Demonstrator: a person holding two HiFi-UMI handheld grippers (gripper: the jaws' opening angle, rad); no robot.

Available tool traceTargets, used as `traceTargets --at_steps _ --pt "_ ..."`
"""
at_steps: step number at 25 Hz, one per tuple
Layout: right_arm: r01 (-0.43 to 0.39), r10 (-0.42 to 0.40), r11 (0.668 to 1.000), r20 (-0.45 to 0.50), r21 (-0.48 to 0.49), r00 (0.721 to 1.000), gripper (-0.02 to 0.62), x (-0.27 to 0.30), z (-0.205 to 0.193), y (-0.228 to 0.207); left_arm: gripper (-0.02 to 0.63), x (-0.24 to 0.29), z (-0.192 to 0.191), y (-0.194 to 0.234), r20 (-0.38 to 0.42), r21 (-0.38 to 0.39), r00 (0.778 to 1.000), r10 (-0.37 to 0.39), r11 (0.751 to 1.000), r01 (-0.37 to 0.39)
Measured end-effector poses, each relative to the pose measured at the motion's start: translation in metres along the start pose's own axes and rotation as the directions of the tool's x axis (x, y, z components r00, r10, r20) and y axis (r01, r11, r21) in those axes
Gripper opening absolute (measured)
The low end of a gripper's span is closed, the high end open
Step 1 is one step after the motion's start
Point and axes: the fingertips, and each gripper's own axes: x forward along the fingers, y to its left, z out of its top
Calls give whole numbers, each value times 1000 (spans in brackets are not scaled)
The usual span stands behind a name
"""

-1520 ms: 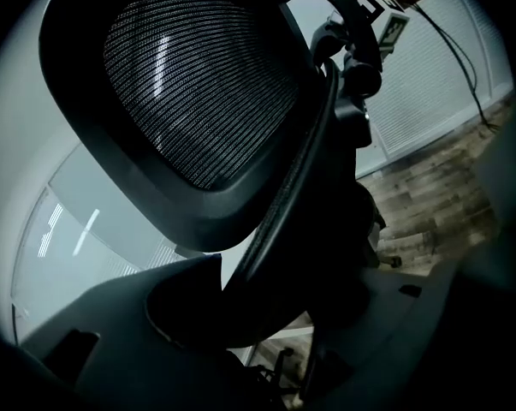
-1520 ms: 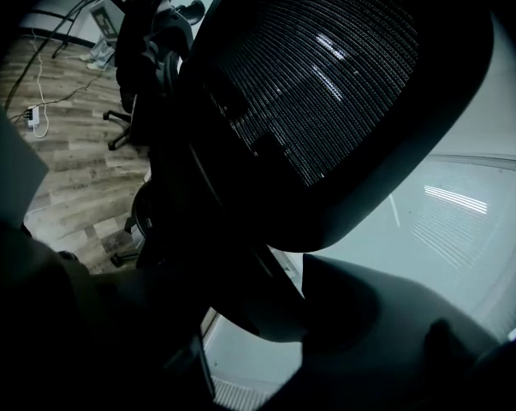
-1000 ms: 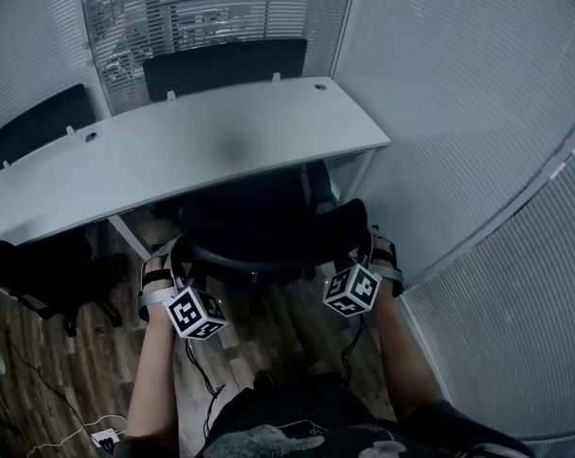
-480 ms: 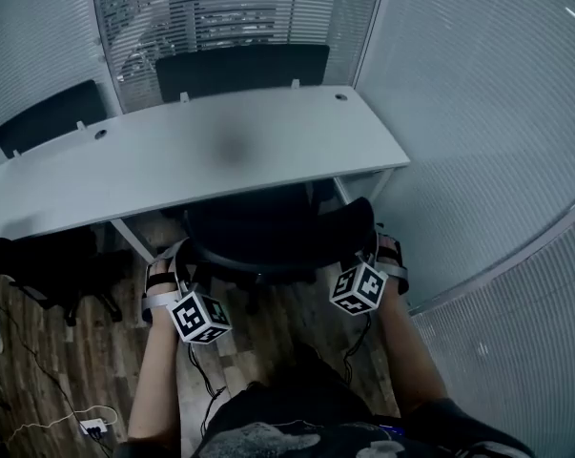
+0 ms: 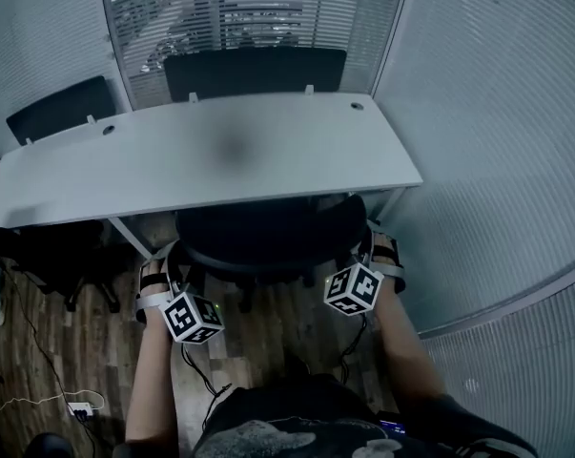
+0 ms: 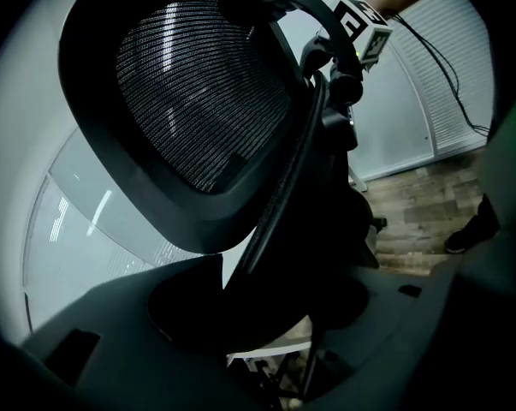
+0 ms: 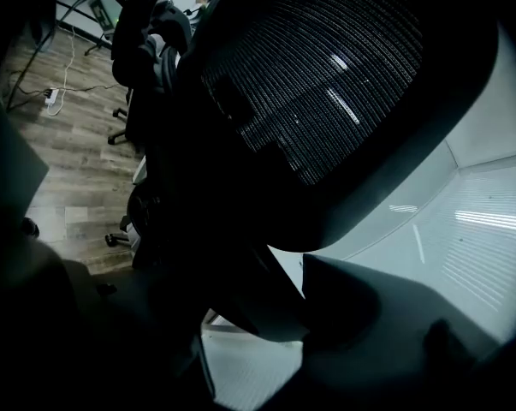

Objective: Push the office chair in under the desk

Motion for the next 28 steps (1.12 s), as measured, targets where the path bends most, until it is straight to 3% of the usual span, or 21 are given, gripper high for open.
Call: traceTargets --at_steps 11,18,28 --pt "4 -4 1000 79 -9 997 313 57 5 -25 268 54 12 18 -57 -11 998 41 999 -41" --pt "7 -7 1000 77 -7 997 313 86 15 -35 268 85 10 35 -93 -9 994 52 999 -53" --pt "36 -36 999 105 -2 994 313 98 26 -35 267 101 2 43 -112 -2 992 50 999 -51"
